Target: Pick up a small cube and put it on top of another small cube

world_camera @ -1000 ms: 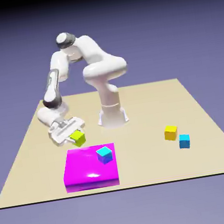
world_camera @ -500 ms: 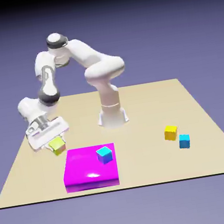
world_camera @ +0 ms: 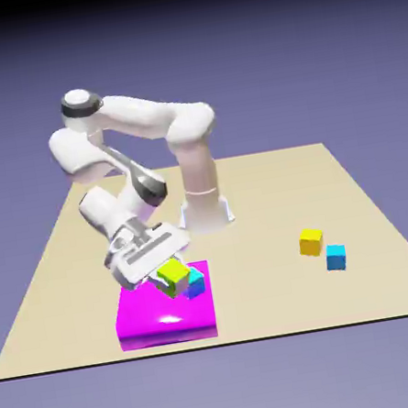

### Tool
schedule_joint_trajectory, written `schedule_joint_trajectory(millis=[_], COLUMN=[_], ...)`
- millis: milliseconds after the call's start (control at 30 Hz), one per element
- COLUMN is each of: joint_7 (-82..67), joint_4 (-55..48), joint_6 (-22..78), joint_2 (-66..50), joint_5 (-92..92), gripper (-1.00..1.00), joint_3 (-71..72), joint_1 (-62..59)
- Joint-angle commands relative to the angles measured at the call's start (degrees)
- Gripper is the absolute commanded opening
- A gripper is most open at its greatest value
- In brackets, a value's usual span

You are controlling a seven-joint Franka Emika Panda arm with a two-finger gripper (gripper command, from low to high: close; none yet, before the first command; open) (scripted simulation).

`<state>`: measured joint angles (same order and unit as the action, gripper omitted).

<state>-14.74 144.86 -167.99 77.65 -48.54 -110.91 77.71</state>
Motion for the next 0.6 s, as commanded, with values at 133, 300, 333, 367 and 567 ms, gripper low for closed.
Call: schedule_joint_trajectory(millis=[133, 300, 333, 367, 567], joint_7=[-0.23, -0.41, -0.44, -0.48, 0.16], joint_4=[2.89, 6.04, 6.67, 7.30, 9.23], joint_6=[-6.47, -12.91, -14.20, -15.49, -20.53], joint_2=[3.54, 7.00, 7.70, 8.39, 10.77], joint_5=[-5.87, -11.68, -12.84, -14.00, -17.96], gripper=[-1.00, -1.00, -1.00, -1.00, -1.00], joint_3=[-6.73, -13.71, -15.10, -16.50, -21.03], joint_1=[10.39, 20.77, 22.84, 24.92, 35.01])
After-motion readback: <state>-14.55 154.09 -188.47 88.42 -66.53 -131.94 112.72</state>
